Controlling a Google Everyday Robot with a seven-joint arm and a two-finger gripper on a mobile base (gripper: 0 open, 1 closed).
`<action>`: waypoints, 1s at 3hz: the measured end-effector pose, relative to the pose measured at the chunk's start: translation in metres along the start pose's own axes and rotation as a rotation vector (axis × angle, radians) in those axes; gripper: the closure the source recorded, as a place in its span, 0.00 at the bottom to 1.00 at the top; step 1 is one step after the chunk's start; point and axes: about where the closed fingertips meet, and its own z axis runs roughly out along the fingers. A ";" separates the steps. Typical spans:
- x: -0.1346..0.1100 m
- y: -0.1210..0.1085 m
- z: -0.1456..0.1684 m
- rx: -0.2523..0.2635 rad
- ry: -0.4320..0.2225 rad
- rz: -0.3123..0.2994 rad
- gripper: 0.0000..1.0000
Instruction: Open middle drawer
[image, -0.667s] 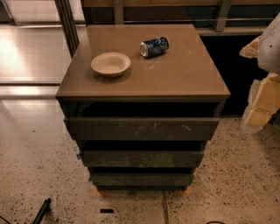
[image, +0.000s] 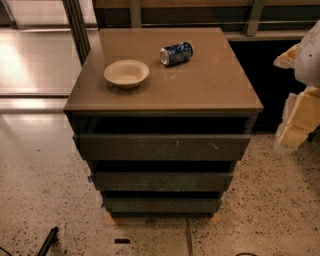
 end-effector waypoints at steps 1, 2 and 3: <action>0.007 0.013 0.026 -0.039 -0.063 0.080 0.00; 0.017 0.033 0.055 -0.069 -0.124 0.184 0.00; 0.022 0.055 0.084 -0.057 -0.167 0.283 0.00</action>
Offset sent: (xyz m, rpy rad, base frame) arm -0.0320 0.0008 -0.1160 0.3051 0.1081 -0.2285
